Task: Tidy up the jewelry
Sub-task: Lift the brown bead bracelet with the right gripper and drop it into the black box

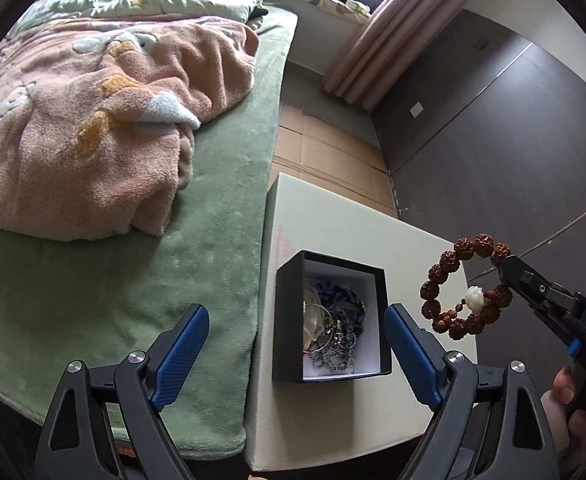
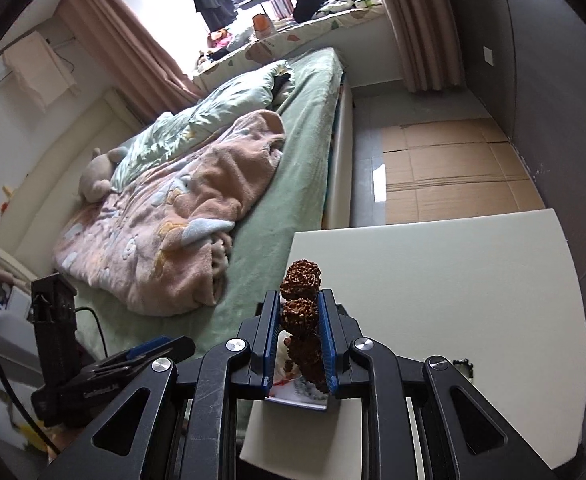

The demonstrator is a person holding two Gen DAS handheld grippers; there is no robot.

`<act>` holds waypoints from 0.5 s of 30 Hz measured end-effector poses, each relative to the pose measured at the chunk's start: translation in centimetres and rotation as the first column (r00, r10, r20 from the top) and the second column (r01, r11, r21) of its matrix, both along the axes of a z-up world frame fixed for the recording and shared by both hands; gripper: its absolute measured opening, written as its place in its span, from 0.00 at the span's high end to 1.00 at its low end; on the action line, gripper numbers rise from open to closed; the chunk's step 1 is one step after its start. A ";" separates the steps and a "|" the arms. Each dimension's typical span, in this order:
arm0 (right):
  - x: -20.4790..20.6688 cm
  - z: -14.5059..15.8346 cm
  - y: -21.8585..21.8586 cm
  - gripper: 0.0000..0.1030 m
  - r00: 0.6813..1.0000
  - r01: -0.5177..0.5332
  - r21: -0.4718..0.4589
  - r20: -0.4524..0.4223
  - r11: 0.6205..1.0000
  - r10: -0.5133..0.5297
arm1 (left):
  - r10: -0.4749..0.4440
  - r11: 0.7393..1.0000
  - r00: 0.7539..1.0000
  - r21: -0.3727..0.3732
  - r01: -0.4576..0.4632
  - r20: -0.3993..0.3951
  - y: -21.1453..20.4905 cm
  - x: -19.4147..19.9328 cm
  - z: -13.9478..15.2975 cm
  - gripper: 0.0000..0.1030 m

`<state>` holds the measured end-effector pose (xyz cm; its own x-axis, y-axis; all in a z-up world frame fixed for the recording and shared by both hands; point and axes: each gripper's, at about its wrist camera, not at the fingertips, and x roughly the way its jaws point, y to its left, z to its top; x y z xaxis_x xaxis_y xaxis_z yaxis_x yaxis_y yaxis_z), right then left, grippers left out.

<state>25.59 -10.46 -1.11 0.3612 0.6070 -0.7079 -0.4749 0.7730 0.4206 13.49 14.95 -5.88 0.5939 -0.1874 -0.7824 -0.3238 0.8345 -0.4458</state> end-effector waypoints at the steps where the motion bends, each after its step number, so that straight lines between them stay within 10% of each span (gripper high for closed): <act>1: -0.1 -0.1 0.6 0.80 1.000 -0.010 -0.003 -0.001 1.000 0.010 | 0.007 1.000 1.000 -0.002 -0.007 0.000 0.3 -0.4 0.0 0.13; 15: -1.2 -5.0 6.5 0.78 0.988 -0.113 -0.079 -0.112 0.990 0.103 | 0.097 0.995 0.995 -0.019 -0.097 -0.007 4.6 -3.4 -1.0 0.13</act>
